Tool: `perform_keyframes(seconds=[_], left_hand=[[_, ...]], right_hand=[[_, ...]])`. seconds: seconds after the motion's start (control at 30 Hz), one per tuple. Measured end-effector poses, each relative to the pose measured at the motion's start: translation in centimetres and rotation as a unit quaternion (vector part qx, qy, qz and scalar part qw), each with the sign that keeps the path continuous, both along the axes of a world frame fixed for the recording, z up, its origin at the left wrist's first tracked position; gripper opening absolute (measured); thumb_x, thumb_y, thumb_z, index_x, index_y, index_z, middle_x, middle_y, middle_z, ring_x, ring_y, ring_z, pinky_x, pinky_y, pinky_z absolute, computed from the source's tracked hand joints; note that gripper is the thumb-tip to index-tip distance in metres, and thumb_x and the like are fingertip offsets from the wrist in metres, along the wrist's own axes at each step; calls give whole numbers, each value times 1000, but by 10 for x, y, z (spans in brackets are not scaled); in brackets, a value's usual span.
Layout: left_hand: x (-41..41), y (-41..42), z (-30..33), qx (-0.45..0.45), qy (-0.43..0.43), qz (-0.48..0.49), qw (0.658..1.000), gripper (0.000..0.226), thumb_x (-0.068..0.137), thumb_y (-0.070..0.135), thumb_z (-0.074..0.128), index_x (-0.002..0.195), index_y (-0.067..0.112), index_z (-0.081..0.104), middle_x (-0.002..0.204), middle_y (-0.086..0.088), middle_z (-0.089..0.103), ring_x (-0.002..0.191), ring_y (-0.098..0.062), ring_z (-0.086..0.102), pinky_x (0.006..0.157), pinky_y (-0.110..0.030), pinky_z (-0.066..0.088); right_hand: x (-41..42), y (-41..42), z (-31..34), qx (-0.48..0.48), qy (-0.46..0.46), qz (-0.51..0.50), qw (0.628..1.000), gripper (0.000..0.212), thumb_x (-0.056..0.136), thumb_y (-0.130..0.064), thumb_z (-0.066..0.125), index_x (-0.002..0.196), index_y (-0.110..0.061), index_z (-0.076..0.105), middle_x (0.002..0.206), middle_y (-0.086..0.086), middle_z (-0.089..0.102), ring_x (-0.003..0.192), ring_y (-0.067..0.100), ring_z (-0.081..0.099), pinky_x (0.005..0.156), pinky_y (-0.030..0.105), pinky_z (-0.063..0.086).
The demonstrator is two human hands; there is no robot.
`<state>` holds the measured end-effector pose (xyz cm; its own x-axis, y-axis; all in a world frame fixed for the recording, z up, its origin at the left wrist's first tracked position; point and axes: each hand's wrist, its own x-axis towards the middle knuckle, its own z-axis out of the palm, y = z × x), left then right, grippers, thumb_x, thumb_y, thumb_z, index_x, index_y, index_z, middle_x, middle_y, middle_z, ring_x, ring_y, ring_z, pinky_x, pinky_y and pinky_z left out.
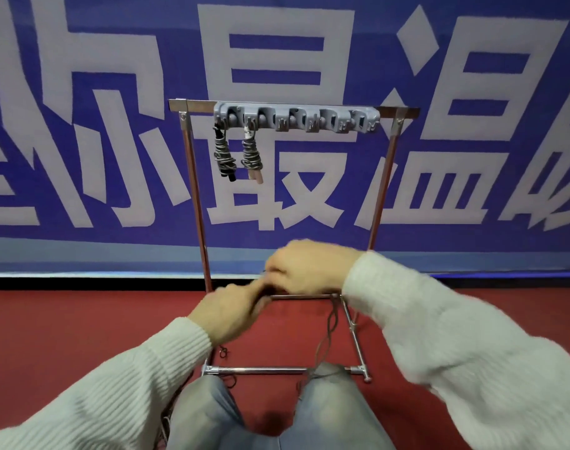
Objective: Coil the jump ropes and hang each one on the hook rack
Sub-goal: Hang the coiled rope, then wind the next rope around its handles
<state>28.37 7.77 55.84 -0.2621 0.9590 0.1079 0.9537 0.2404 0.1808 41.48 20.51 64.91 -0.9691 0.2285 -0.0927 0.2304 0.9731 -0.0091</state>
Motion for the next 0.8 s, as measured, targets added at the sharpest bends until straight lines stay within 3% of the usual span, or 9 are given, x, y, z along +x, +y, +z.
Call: perform_keyframes(seconds=[0.1, 0.17, 0.27, 0.33, 0.43, 0.53, 0.67, 0.73, 0.8], left_hand=[[25, -23, 12, 18, 15, -164, 986, 34, 105, 52, 37, 131, 31, 44, 96, 0, 69, 84, -24, 64, 65, -30, 34], [30, -33, 27, 94, -64, -201, 973, 35, 103, 53, 39, 129, 32, 50, 82, 10, 60, 70, -10, 56, 60, -21, 32], [24, -33, 44, 241, -302, -146, 911, 26, 105, 45, 43, 110, 25, 58, 65, 4, 48, 53, -8, 40, 51, -22, 33], [19, -27, 50, 275, -454, -50, 846, 31, 109, 40, 42, 106, 12, 55, 62, -2, 41, 47, -14, 31, 44, -24, 25], [9, -18, 47, 252, -561, 76, 785, 20, 109, 37, 42, 104, 19, 50, 66, -4, 45, 45, -13, 28, 46, -22, 21], [-1, -11, 39, 227, -640, 139, 721, 18, 109, 34, 45, 105, 18, 51, 69, -3, 47, 44, -9, 27, 41, -20, 22], [-15, -16, 51, 154, -844, 128, 497, 29, 100, 40, 56, 91, 12, 57, 60, 6, 33, 38, -2, 26, 29, -14, 21], [-12, -28, 56, 102, -868, 99, 477, 35, 93, 48, 60, 83, 14, 57, 62, 8, 27, 38, -2, 28, 30, -13, 24], [-4, -39, 57, 58, -839, 78, 535, 43, 93, 56, 56, 83, 14, 56, 64, 5, 31, 36, -3, 27, 28, -14, 25]], right_hand=[[0, 30, 17, -132, -3, -1, 991, 34, 103, -36, 51, 85, -12, 65, 79, 1, 62, 71, 16, 53, 70, 36, 43], [5, 42, 4, -284, 2, -29, 958, 34, 103, -35, 52, 82, -11, 62, 69, 6, 51, 62, 19, 43, 61, 36, 39], [13, 37, -34, -609, 25, -109, 785, 26, 107, -26, 43, 85, -19, 56, 61, -6, 34, 45, 6, 23, 42, 21, 19], [15, 22, -56, -667, 88, -128, 729, 27, 109, -32, 39, 89, -23, 54, 64, -7, 30, 47, 4, 17, 42, 20, 13], [16, -3, -75, -437, 237, -141, 856, 33, 110, -37, 35, 89, -19, 54, 61, -9, 39, 48, 8, 31, 51, 31, 30], [18, -4, -86, -171, 234, -124, 949, 35, 109, -44, 32, 93, -20, 52, 62, -5, 52, 57, 15, 49, 63, 40, 42], [14, 24, -86, -228, 304, -169, 909, 24, 106, -37, 45, 96, -22, 61, 64, -7, 56, 59, 9, 52, 60, 33, 39], [18, 41, -80, -295, 356, -183, 868, 20, 106, -31, 50, 98, -21, 66, 63, -15, 56, 56, 3, 47, 57, 20, 35], [21, 55, -78, -275, 343, -181, 880, 22, 107, -30, 48, 103, -22, 69, 68, -18, 60, 59, 3, 50, 59, 17, 36]])
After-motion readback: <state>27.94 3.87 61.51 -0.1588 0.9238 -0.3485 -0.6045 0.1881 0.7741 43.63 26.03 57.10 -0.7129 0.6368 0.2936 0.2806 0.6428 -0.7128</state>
